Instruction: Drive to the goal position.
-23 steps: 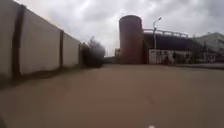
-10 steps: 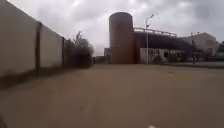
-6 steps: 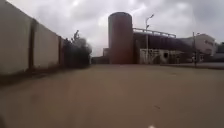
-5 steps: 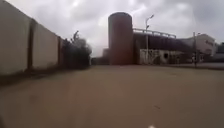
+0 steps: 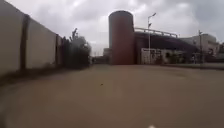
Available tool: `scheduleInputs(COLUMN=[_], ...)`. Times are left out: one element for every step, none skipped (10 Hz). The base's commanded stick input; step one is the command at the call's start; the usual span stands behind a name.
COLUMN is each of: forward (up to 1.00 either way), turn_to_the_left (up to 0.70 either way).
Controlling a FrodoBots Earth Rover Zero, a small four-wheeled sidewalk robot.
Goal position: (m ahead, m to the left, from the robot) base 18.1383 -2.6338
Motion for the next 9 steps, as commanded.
scheduleInputs(forward=[1.00,1.00,1.00,1.00,1.00,1.00,1.00,1.00,1.00], turn_to_the_left=[0.00,0.00,0.00,0.00,0.00,0.00,0.00,0.00,0.00])
